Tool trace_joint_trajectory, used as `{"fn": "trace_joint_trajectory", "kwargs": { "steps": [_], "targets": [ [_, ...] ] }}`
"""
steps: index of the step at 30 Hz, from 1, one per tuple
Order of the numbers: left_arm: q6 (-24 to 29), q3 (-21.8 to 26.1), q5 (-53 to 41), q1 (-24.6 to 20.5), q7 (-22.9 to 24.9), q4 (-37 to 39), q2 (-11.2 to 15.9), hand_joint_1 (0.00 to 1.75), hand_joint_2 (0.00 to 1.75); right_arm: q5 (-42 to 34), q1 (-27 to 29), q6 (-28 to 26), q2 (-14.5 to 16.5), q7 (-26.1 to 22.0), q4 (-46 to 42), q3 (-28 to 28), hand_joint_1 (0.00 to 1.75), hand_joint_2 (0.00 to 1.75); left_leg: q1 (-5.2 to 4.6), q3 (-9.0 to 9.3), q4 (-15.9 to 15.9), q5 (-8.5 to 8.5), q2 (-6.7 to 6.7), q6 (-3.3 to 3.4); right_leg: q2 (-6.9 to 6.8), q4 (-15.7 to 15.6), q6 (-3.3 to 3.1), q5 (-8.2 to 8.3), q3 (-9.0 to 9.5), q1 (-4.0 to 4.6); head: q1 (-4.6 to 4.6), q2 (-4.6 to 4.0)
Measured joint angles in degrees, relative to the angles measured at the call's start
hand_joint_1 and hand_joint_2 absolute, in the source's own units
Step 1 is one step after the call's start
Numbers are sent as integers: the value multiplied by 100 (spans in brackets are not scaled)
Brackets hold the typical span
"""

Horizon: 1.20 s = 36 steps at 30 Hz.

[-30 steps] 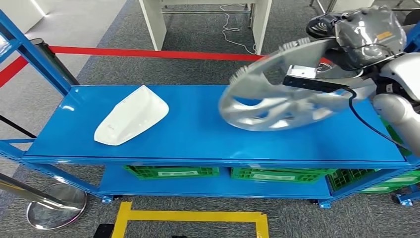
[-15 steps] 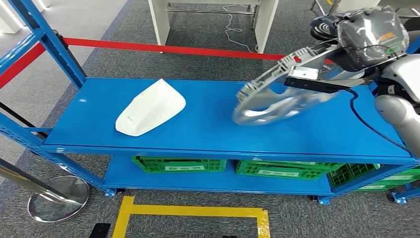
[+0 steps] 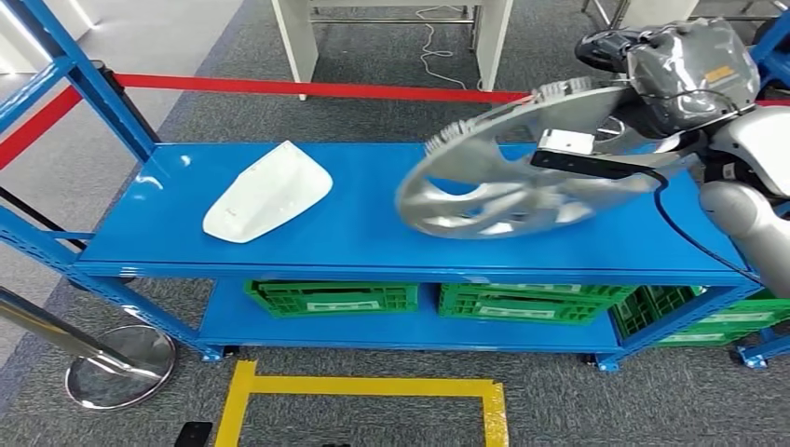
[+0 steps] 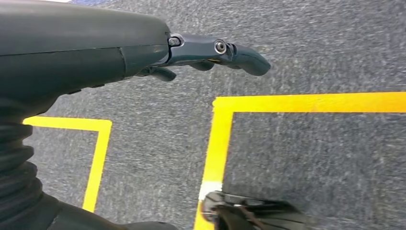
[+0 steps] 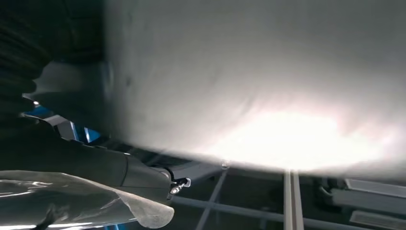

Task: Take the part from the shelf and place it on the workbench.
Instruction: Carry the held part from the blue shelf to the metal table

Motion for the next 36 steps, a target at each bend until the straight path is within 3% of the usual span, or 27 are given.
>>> {"fn": "trace_joint_trajectory", "kwargs": {
  "steps": [1,3,5,9,11,13,14,15,16,17,19,21,23,25,27,29,30,31,32,34,36],
  "targets": [
    [-1,1,0,1,0,0,2,0,175,1,12,0,0,1,0,1,175,175,12,106,-79,69,0,-9,3,9,12,28,-43,-3,-1,0],
    [-1,2,0,0,0,0,8,0,175,1,25,-1,0,1,0,-3,175,175,27,560,-778,356,0,1,8,36,46,69,-108,-12,0,0],
    [-1,3,0,-1,0,0,13,0,175,4,22,-2,0,1,0,-8,175,175,9,929,-1424,490,-7,44,10,57,104,112,-161,-10,4,0],
    [-2,7,-1,-1,0,0,8,0,175,16,26,-8,-1,-7,0,-16,175,175,-29,955,-1635,559,2,192,25,36,261,197,-235,-25,7,0],
    [-3,8,-2,-13,0,-1,9,0,175,13,25,-22,-2,-11,0,-23,175,175,-13,905,-1692,655,21,300,35,303,301,-56,-378,-30,16,0],
    [-4,10,-2,-16,0,-1,10,0,175,11,39,-39,-2,-16,0,-27,175,175,-19,818,-1698,733,27,355,39,1035,315,-527,-645,-30,23,0],
    [-5,11,-3,-13,0,0,7,0,175,11,54,-43,-2,-20,0,-27,175,175,-28,769,-1693,767,27,364,41,1401,322,-694,-755,-30,23,0],
    [-6,13,-4,-9,0,0,2,0,175,11,71,-44,-2,-25,0,-26,175,175,-36,722,-1687,800,27,366,41,1615,326,-762,-792,-29,22,0],
    [-8,14,-5,-8,0,0,1,0,175,13,83,-44,-2,-30,0,-26,175,175,-40,678,-1678,828,27,362,42,1606,326,-721,-723,-28,22,0],
    [-9,15,-6,-8,0,-1,-1,0,175,13,85,-44,-2,-36,0,-25,175,175,-42,638,-1663,850,26,355,41,1359,319,-590,-530,-29,22,0],
    [-14,18,-9,-10,0,-1,-4,0,175,15,72,-48,-2,-43,-1,-27,175,175,-49,570,-1618,881,22,329,36,547,298,-359,19,-19,22,0],
    [-16,20,-14,-11,0,0,-9,0,175,16,61,-55,-1,-48,-5,-29,175,175,-59,520,-1582,922,16,272,39,51,272,-312,334,4,22,0],
    [-20,23,-19,-7,0,0,-13,0,175,19,61,-59,-1,-54,-9,-30,175,175,-63,497,-1583,981,10,199,44,-7,222,-300,336,18,20,0],
    [-42,28,-25,-2,0,0,-8,0,175,27,53,-58,0,-62,-9,-30,175,175,-56,452,-1513,898,5,133,27,-30,133,-233,295,-2,11,0],
    [-73,31,-36,-1,0,0,-1,0,175,36,45,-56,0,-80,-9,-28,175,175,-34,292,-1068,512,3,69,7,-47,52,-156,225,-21,-2,0],
    [-87,31,-46,0,0,0,-3,0,175,40,46,-53,0,-95,-9,-22,175,175,-7,75,-339,69,5,17,3,-37,23,-87,124,-16,-8,0],
    [-88,31,-50,0,1,0,-5,0,175,44,47,-51,0,-99,-9,-19,175,175,3,31,-92,-29,5,1,3,-27,24,-55,70,-14,-8,0],
    [-88,31,-52,-1,1,0,-8,0,175,48,48,-50,0,-101,-9,-15,175,175,10,74,-33,-16,6,-6,6,-12,30,-25,17,-14,-8,0],
    [-88,31,-54,-1,2,0,-8,0,175,53,48,-49,0,-103,-9,-14,175,175,15,216,-190,93,6,-5,10,7,40,-2,-29,-15,-8,0],
    [-88,31,-58,-7,4,0,-4,0,175,68,47,-48,0,-104,-10,-13,175,175,15,685,-923,369,3,30,15,44,69,28,-94,-14,-8,0],
    [-87,31,-63,-12,6,0,-1,0,175,80,37,-47,0,-104,-10,-14,175,175,-3,988,-1478,465,-2,83,16,63,126,75,-145,-3,-3,0]
  ]
}}
